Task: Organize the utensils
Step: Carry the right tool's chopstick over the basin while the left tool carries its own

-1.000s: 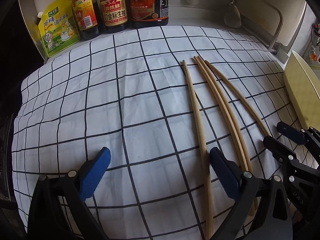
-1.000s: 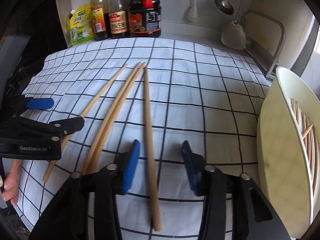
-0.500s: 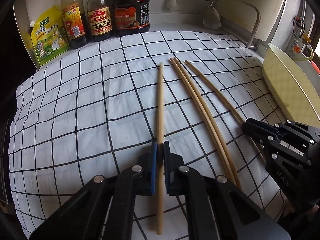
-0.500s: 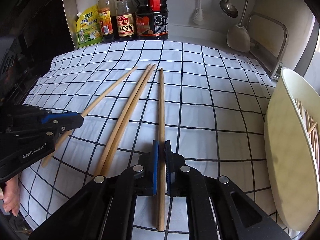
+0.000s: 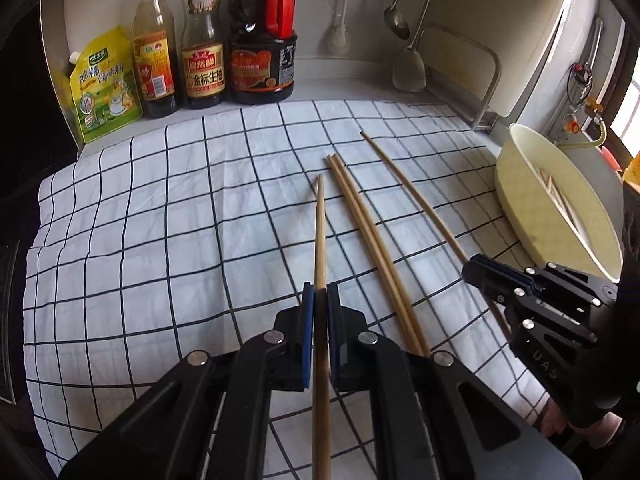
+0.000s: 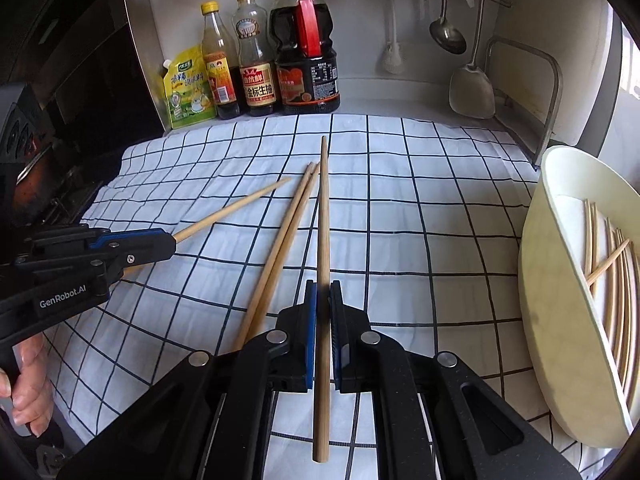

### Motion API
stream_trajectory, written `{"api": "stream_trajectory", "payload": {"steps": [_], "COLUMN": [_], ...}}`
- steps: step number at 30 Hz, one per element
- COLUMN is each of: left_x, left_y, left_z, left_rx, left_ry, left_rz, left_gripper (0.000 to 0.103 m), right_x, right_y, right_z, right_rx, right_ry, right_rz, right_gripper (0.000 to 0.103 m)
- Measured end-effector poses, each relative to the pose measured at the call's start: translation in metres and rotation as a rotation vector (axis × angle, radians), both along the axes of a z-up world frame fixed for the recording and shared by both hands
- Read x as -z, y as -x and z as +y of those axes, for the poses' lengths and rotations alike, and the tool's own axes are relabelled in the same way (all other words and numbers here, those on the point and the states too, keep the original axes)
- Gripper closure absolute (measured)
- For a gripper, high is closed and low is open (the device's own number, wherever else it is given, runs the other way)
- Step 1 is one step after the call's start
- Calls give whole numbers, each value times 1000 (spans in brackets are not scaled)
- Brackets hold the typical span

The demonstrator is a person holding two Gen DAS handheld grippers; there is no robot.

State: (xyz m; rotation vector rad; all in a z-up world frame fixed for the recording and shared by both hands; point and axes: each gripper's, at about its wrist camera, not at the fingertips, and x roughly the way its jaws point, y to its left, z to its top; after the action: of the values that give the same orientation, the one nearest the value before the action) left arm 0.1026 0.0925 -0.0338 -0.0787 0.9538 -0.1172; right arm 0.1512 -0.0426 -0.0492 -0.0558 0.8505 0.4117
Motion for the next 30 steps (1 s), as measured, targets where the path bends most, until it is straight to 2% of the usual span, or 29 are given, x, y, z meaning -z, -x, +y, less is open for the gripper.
{"api": "stream_trajectory", "payload": {"steps": [20,26,30], "left_x": [-75,-105,-127], "left_y": [4,3,-3], "left_z": [-16,-32,-57], "left_rx": [24,45,95], "left_ry": [50,83,104], "left_rz": [-128,-179,-215], "left_gripper": [96,96,96], "right_x": [-48,-69,-85], "right_y": [18,23,28], "right_z": [-35,-70,-109], "right_rx": [55,124,209], "right_ry": [-119,-178,-209], "right_rz": [-67,-95,-120], "right_gripper": [97,97,97]}}
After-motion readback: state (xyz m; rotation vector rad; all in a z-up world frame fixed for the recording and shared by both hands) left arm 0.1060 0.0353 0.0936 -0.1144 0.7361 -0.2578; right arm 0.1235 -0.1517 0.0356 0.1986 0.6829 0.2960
